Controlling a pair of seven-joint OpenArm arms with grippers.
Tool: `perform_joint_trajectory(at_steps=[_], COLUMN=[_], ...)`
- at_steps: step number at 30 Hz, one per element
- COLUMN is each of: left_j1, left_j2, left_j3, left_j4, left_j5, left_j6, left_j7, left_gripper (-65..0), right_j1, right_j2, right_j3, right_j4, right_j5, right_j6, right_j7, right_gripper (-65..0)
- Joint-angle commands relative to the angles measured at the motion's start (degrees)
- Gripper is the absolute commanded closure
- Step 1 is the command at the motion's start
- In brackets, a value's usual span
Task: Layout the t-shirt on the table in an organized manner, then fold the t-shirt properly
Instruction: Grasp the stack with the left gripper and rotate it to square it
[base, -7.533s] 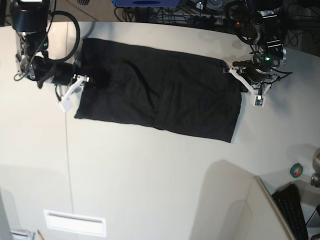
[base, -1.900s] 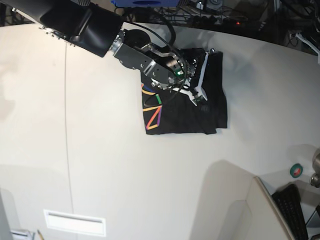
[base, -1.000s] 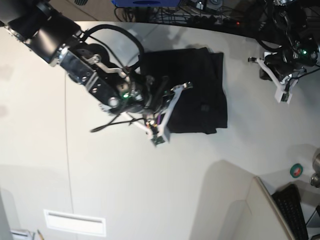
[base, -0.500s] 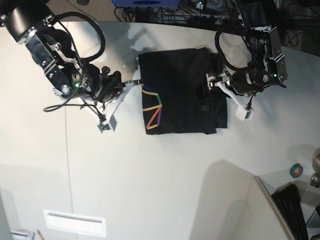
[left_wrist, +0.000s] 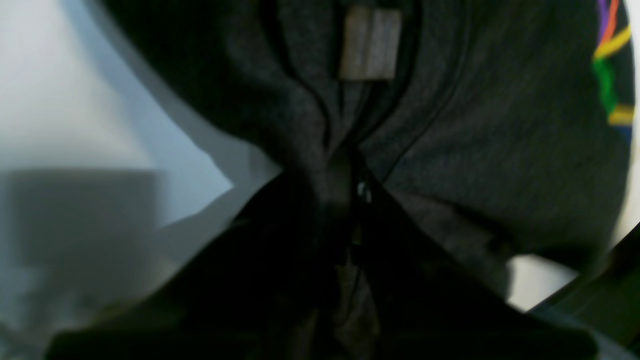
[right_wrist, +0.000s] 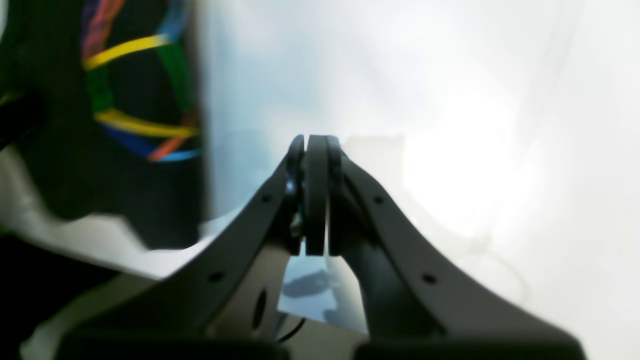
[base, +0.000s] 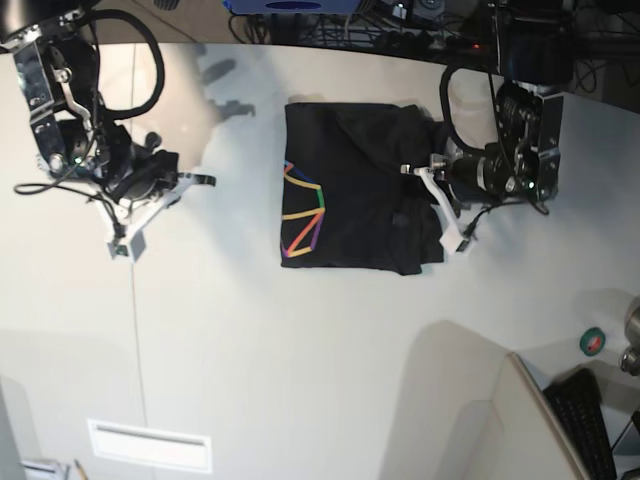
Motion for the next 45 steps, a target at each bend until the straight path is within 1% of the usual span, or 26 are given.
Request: perform_joint_trajectory(at_steps=[1,2,3,5,7,8,10,11,13,16,18,19,21,25,29,37,38,39,40,43,45], left_j1=[-2.7,-4.6,-7.0,-12.9,-19.8,-23.0,-28.0,-29.6,-31.2,-31.0,-31.0,-31.0,-31.0,-31.1,-31.1,-31.3,-31.5,-31.6,-31.8,-32.6,-32.9], left_j2=[-2.2,-4.0,-6.4,-10.0,-11.7,-11.8,-11.7,-10.8,-7.5,-2.0,2.0,3.9,7.2,10.4,12.4,12.6,12.6,12.6,12.7,12.7,12.6], left_j3=[3.9,8.8,15.7,29.8,42.6,48.6,58.5,62.5,67.3,69.5,69.7,69.6,69.3,69.2,69.7,69.2,69.2,69.2,69.2,69.2,69.1], left_j4=[0.7,0.7,1.0,1.5,1.6,1.6,1.6,1.4,1.0,-0.8,-3.4,-4.9,-7.5,-9.9,-11.3,-11.5,-11.4,-11.4,-11.4,-11.3,-11.3], left_j5=[0.2,0.2,0.2,0.2,0.3,0.7,4.6,7.7,14.8,29.4,36.9,40.2,44.5,47.4,47.3,47.8,47.8,47.6,47.3,47.3,47.3], left_j6=[0.1,-0.2,-0.3,-0.3,0.0,0.1,0.1,0.1,0.1,-0.3,-0.4,-0.4,-0.4,-0.4,-0.4,-0.4,-0.4,-0.4,-0.4,-0.4,-0.4], left_j7=[-0.3,-0.3,-0.5,-0.7,-1.4,-2.9,-6.3,-8.0,-10.6,-13.1,-13.8,-14.4,-17.2,-21.9,-22.1,-22.0,-21.6,-19.9,-18.3,-15.0,-14.7], left_gripper=[0.0,0.0,0.0,0.0,0.0,0.0,0.0,0.0,0.0,0.0,0.0,0.0,0.0,0.0,0.0,0.0,0.0,0.0,-2.3,-26.8,-40.5], right_j1=[0.7,0.3,0.0,-0.3,-0.7,-0.7,-0.9,-1.2,-1.5,-1.8,-2.5,-2.8,-3.3,-4.8,-5.5,-5.8,-5.8,-5.8,-5.8,-5.8,-5.8], right_j2=[0.7,0.8,0.8,0.8,0.8,0.8,0.7,0.7,0.6,0.6,0.7,0.8,0.9,0.9,0.9,0.8,0.7,0.6,0.6,0.8,0.8], right_j3=[1.2,2.0,2.8,3.9,4.3,4.3,4.3,4.3,4.3,4.3,4.3,4.3,4.3,4.3,4.3,4.3,4.3,4.3,4.3,4.2,4.2], right_j4=[1.0,1.0,1.0,1.3,1.4,1.4,1.4,1.4,1.4,1.4,1.4,1.4,1.2,1.1,1.0,1.0,1.0,1.0,1.0,1.0,1.0], right_j5=[0.2,0.2,0.2,0.2,0.2,0.2,0.2,0.2,0.2,0.2,0.2,0.2,0.2,0.1,0.0,0.0,0.0,0.0,0.0,0.0,0.0], right_j6=[0.3,0.3,0.3,0.3,0.3,0.3,0.3,0.3,0.3,0.3,0.3,0.3,0.3,0.3,0.3,0.3,0.3,0.3,0.3,0.3,0.3], right_j7=[0.7,0.7,0.7,0.7,0.7,0.7,0.7,0.7,0.7,0.7,0.7,0.7,0.7,0.7,0.7,0.7,0.7,0.7,0.7,0.7,0.7], right_gripper=[0.0,0.0,0.0,0.0,0.0,0.0,0.0,0.0,0.0,0.0,0.0,0.0,0.0,0.0,0.0,0.0,0.0,0.0,0.0,0.0,0.0])
